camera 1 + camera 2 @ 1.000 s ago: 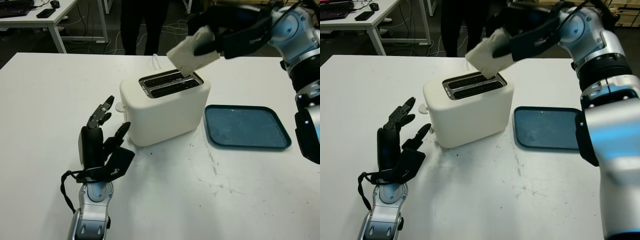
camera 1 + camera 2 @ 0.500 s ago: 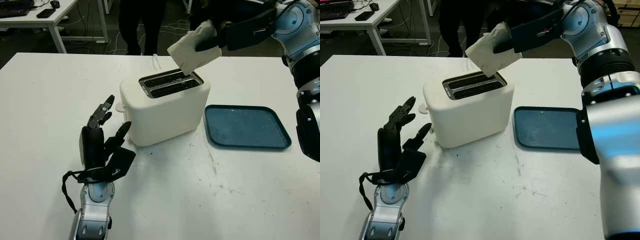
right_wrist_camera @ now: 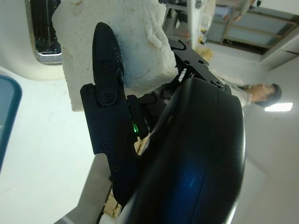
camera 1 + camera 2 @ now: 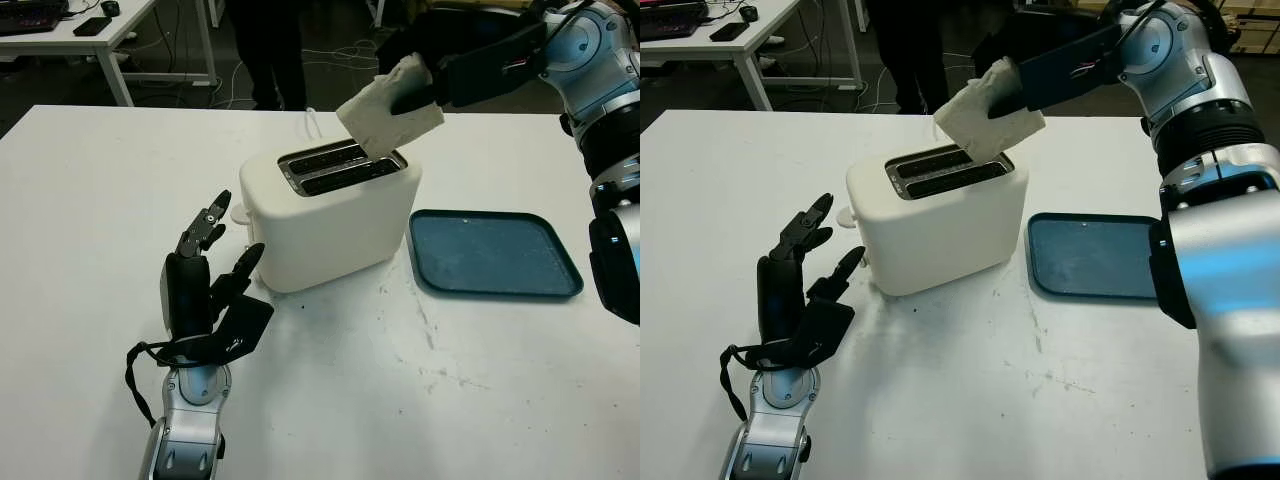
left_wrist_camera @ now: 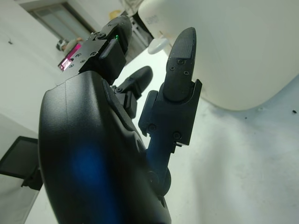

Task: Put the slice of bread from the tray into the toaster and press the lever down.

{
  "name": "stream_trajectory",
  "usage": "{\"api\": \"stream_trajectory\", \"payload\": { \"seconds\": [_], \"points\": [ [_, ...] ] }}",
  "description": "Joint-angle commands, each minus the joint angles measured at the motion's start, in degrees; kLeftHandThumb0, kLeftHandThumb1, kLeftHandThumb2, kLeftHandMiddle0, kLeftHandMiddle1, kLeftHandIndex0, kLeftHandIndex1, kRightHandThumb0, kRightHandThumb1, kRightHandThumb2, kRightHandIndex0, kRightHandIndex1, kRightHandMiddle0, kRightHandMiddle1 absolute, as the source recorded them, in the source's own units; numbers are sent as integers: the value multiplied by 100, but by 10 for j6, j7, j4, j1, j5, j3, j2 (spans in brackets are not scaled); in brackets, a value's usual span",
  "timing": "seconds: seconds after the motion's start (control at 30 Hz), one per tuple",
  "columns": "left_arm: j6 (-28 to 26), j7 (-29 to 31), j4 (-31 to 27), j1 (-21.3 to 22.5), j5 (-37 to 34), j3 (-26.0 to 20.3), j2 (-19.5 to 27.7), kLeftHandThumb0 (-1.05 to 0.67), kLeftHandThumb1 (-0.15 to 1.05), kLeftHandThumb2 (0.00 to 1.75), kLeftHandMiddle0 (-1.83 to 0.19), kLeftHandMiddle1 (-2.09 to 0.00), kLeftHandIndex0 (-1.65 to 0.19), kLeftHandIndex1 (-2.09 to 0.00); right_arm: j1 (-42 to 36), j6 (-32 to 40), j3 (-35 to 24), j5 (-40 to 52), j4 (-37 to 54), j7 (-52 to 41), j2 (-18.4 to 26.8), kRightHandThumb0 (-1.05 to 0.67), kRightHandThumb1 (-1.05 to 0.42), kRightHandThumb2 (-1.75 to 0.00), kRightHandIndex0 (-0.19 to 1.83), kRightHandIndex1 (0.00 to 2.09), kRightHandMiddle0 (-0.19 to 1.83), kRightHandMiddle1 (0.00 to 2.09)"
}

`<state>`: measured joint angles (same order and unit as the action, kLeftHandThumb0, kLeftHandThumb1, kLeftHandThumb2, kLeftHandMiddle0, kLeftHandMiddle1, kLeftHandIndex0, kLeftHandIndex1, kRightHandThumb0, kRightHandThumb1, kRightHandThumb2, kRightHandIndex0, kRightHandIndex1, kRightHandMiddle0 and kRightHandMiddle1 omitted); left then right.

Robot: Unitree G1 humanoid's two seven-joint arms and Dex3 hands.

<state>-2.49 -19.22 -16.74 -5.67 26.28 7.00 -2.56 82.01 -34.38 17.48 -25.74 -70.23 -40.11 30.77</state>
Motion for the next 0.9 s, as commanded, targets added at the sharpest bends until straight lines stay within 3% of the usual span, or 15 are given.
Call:
{"api": "stream_trajectory", "payload": {
  "seconds": [0.0,0.17,0.67,0.77,0.87],
  "points": [
    [6,-4,6,1,2,1,-3,-46,92,10,-30,-79,-55,-1,5,2,1,3,-6,-6,-7,-50,-92,-28,86,158,76,139],
    [7,-6,8,1,3,3,-4,-46,92,10,-30,-80,-55,-1,-2,-3,15,-7,0,-7,-14,-54,-92,-28,86,156,77,132],
    [2,-19,13,3,5,18,-13,-47,92,10,-29,-79,-54,0,-13,-1,72,-40,30,-20,-39,-43,-92,-27,80,162,73,144],
    [2,-25,15,3,8,22,-13,-46,92,11,-29,-78,-53,0,-12,-12,94,-63,44,-8,-40,-42,-92,-27,79,156,72,149],
    [1,-31,17,3,9,26,-15,-47,92,11,-30,-78,-54,0,-11,-25,109,-81,53,6,-41,-42,-92,-23,81,131,75,131]
  ]
}}
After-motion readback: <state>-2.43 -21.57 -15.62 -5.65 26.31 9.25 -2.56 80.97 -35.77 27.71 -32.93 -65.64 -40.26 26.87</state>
